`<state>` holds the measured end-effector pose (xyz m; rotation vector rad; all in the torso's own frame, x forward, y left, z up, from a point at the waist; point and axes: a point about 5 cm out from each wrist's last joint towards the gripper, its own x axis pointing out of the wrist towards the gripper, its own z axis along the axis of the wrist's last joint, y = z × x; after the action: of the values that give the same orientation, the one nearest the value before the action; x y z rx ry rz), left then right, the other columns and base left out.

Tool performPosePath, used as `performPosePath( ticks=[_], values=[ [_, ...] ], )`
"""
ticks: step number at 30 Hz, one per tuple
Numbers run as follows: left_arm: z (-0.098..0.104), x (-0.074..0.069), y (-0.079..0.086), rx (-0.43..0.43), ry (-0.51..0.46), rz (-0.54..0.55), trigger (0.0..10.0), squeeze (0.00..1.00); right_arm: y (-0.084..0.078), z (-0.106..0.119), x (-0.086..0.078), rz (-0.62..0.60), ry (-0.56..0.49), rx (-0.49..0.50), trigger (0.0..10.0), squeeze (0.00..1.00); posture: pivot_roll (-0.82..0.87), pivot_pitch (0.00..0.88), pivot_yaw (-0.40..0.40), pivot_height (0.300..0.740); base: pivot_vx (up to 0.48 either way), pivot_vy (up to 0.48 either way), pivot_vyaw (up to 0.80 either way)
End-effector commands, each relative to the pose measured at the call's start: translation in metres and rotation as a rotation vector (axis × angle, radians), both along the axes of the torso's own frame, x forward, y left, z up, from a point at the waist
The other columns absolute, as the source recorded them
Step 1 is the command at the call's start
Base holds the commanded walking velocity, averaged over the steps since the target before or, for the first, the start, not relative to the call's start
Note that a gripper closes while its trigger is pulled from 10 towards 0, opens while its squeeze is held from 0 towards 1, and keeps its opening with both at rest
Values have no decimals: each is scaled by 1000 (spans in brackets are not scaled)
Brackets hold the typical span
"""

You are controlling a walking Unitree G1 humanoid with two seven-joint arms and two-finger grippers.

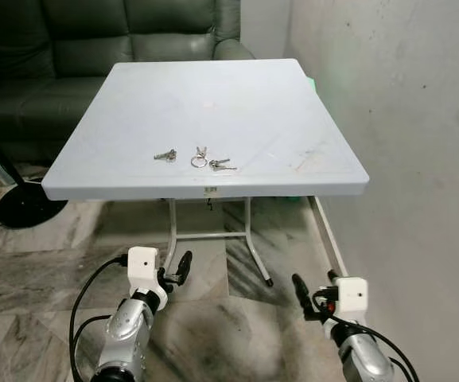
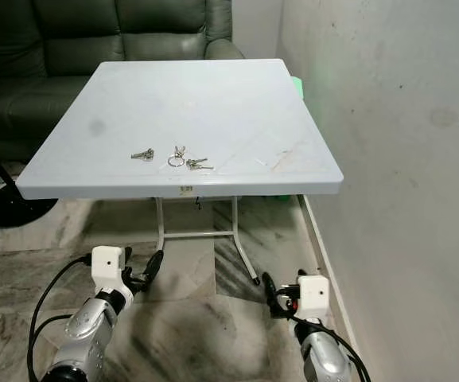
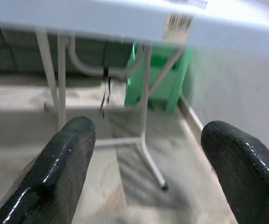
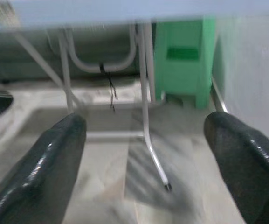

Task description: Hang keys on a hook

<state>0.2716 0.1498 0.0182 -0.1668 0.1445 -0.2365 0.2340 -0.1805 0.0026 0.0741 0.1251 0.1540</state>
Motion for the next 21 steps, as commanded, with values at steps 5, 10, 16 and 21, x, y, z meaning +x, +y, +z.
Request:
performPosePath(
  ticks=[5, 10, 16, 21],
  values=[
    [34, 8, -7, -48, -127, -27, 10000, 0, 12, 36, 7, 41, -156, -18, 10000, 0, -13, 0, 6, 740, 0, 0, 0],
    [52, 7, -13, -73, -172, -40, 10000, 0, 13, 58, 11, 21, -216, -6, 10000, 0, -13, 0, 6, 740, 0, 0, 0],
    [63, 12, -13, -92, -179, -52, 10000, 0, 9, 70, 14, 9, -232, -50, 10000, 0, -25, 0, 12, 740, 0, 0, 0],
    [72, 20, -7, -105, -172, -32, 10000, 0, 5, 73, 17, 1, -213, -75, 10000, 0, -25, 0, 12, 740, 0, 0, 0]
  ],
)
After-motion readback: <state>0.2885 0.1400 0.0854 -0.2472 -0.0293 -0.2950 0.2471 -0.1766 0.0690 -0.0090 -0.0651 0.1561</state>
